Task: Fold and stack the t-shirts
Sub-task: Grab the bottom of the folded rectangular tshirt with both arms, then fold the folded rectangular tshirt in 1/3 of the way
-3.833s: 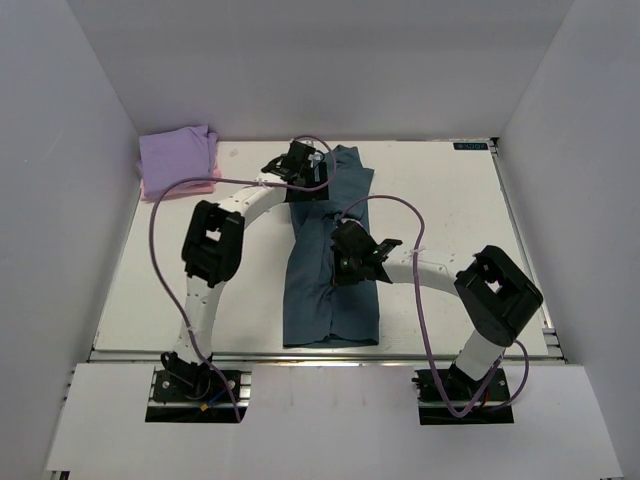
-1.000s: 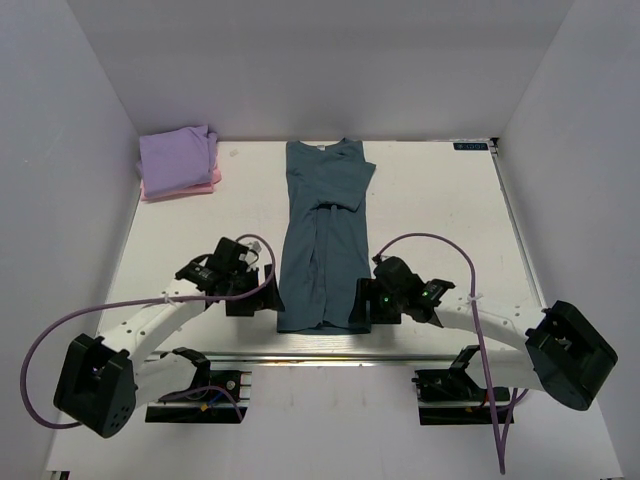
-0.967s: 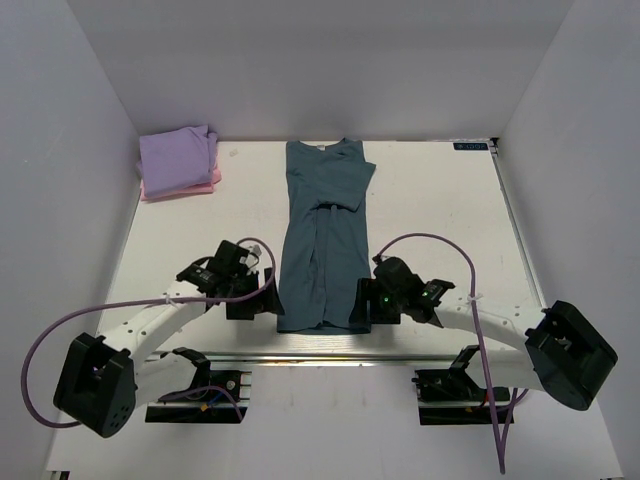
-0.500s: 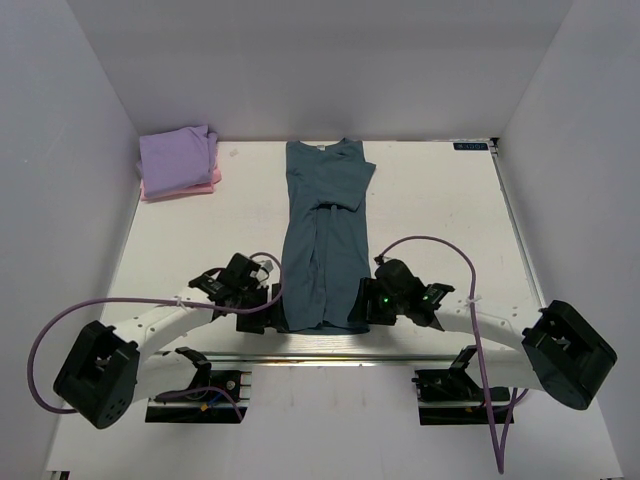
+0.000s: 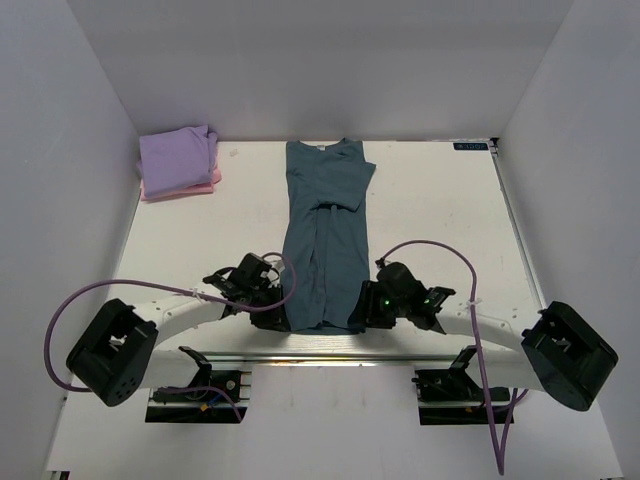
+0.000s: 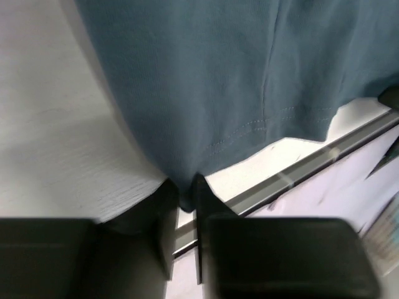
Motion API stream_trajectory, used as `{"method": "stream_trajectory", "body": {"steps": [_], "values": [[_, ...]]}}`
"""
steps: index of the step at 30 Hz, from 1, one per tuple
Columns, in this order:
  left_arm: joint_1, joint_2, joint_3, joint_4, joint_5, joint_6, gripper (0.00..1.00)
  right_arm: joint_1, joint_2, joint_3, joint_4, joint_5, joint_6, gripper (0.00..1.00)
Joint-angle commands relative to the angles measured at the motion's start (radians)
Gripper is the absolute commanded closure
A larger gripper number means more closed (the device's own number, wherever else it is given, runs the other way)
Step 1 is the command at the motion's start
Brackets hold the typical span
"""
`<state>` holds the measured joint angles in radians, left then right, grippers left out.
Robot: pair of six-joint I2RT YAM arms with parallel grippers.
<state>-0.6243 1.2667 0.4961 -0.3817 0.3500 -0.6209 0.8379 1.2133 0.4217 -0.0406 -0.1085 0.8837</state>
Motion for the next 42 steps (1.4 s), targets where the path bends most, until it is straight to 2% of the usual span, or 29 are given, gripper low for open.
{"method": "stream_trajectory", "body": {"steps": [1,4,5,7,9,16,21,29,34,38,42], "values": [[-0.014,0.008,-0.027,0.006,-0.012,0.009,0.76,0.006,0.008,-0.057,-0.087,-0.006,0.021,0.49],[-0.025,0.008,-0.027,-0.003,-0.023,0.009,0.96,0.004,-0.003,-0.061,-0.085,-0.011,0.032,0.5],[-0.025,-0.003,-0.027,-0.003,-0.023,0.009,1.0,0.004,-0.001,-0.067,-0.087,-0.014,0.035,0.72],[-0.034,-0.003,-0.018,0.006,-0.023,0.009,1.0,0.004,-0.003,-0.061,-0.094,-0.01,0.032,0.84],[-0.034,-0.003,-0.005,0.006,-0.023,0.009,1.0,0.006,0.0,-0.055,-0.102,-0.005,0.029,1.0],[-0.063,-0.117,0.013,-0.016,0.087,0.052,1.0,0.01,-0.076,-0.018,-0.191,-0.046,-0.009,1.0],[-0.063,-0.145,0.1,-0.057,0.077,0.07,1.0,0.004,-0.129,0.048,-0.231,-0.01,-0.054,1.0],[-0.038,0.065,0.349,-0.057,0.018,0.09,1.0,-0.005,-0.029,0.259,-0.257,0.18,-0.118,1.0],[-0.029,0.138,0.52,-0.118,-0.163,0.053,1.0,-0.042,0.094,0.452,-0.332,0.334,-0.143,1.0],[0.023,0.198,0.619,-0.163,-0.295,0.033,1.0,-0.088,0.147,0.549,-0.331,0.372,-0.176,1.0],[0.066,0.275,0.714,-0.152,-0.304,0.044,1.0,-0.137,0.219,0.635,-0.332,0.349,-0.232,1.0]]}}
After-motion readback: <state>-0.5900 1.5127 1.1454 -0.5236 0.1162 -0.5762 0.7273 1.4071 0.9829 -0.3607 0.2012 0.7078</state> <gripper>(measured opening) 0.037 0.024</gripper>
